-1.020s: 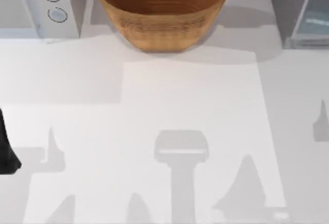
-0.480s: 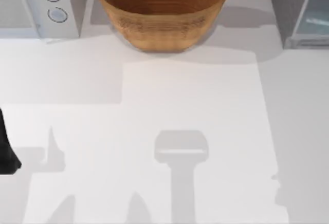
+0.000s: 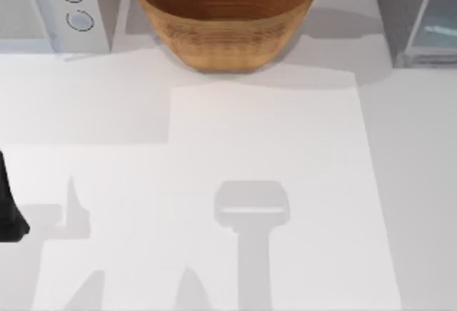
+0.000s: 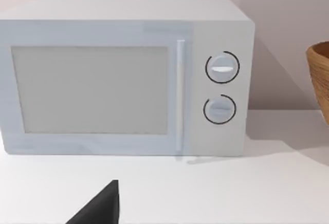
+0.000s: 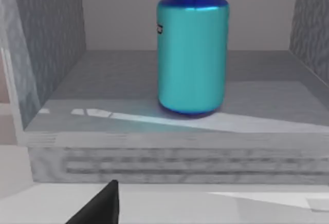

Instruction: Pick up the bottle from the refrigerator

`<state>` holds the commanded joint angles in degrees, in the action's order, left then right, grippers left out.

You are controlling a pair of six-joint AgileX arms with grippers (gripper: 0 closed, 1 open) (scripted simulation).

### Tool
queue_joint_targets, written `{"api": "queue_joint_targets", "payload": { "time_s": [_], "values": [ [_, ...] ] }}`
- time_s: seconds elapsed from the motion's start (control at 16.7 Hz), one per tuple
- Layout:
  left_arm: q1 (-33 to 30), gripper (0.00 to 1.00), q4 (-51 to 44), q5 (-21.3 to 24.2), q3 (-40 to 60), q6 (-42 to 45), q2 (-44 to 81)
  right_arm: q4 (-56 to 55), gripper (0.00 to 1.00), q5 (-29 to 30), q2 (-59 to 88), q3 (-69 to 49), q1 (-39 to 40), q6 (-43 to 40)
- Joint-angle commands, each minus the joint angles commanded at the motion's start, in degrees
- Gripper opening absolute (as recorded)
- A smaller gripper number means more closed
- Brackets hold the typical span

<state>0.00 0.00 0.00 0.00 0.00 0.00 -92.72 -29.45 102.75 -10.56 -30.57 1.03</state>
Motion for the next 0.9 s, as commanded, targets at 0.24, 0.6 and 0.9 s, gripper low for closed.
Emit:
{"api": "queue_joint_targets", "payload": {
  "time_s": [0.24,0.6,0.9],
  "values": [
    [0.0,1.0,0.0,0.0,0.0,0.0,0.0,0.43,1.0,0.43,0.56,-0.59,0.55,-0.08],
    [0.0,1.0,0.0,0.0,0.0,0.0,0.0,7.57,1.0,6.67,9.94,-17.15,6.07,-0.52],
    [0.0,1.0,0.0,0.0,0.0,0.0,0.0,17.3,1.0,13.82,19.45,-37.68,12.96,-0.45]
  ]
}}
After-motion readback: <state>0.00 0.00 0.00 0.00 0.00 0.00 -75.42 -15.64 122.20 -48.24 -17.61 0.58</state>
